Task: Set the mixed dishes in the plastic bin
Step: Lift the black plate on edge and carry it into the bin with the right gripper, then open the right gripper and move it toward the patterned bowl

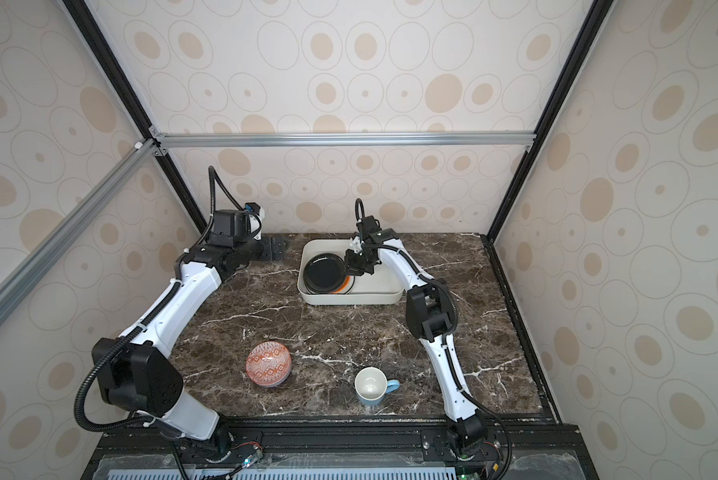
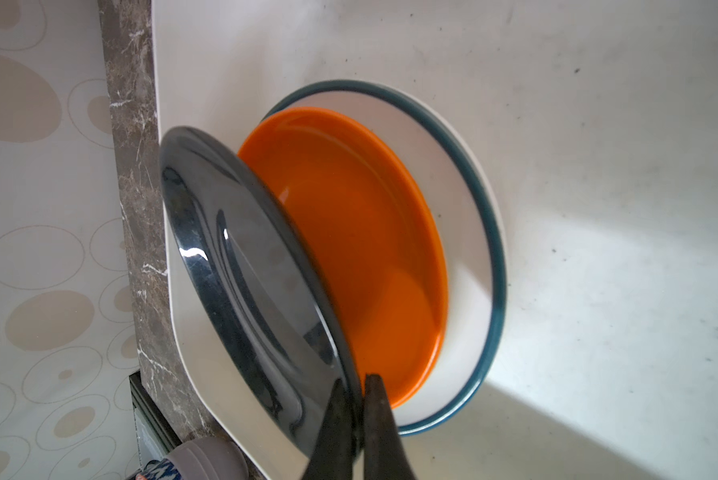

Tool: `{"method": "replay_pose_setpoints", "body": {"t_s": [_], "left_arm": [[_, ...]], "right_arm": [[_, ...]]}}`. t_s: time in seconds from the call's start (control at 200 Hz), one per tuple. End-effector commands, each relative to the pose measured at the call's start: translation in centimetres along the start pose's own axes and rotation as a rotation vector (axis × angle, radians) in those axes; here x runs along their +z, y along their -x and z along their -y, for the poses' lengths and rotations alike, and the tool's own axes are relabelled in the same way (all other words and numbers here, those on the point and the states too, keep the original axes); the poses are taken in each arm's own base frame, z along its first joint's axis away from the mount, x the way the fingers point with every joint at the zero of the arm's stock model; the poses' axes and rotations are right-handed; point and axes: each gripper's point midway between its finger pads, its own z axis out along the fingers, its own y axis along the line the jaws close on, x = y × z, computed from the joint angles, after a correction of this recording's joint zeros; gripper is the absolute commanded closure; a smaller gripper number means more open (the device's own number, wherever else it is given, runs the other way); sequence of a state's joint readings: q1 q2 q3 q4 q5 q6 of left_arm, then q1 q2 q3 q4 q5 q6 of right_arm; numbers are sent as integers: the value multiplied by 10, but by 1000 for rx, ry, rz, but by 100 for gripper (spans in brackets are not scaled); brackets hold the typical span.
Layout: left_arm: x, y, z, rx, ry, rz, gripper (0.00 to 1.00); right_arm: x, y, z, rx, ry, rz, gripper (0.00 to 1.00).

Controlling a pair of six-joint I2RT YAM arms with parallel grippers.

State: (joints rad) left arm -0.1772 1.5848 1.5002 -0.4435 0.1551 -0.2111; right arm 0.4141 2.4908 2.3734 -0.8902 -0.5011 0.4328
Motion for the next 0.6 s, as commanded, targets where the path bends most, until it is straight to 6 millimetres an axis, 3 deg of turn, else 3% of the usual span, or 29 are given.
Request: {"method": "replay_pose_setpoints", "body": {"t_s": [0.0,0.31,0.595], "left_arm": [[-9,6,-1,23,-4,16,1],[-13,-4,2,8,-29,14,1],[-24,-13,4,-7,-42,25,1]], "right_arm": [[3,2,11,13,-21,-2,95],[-3,-2,16,1,-68,-10,67],[-1,-6,9,-15,-69,-17,66]]}}
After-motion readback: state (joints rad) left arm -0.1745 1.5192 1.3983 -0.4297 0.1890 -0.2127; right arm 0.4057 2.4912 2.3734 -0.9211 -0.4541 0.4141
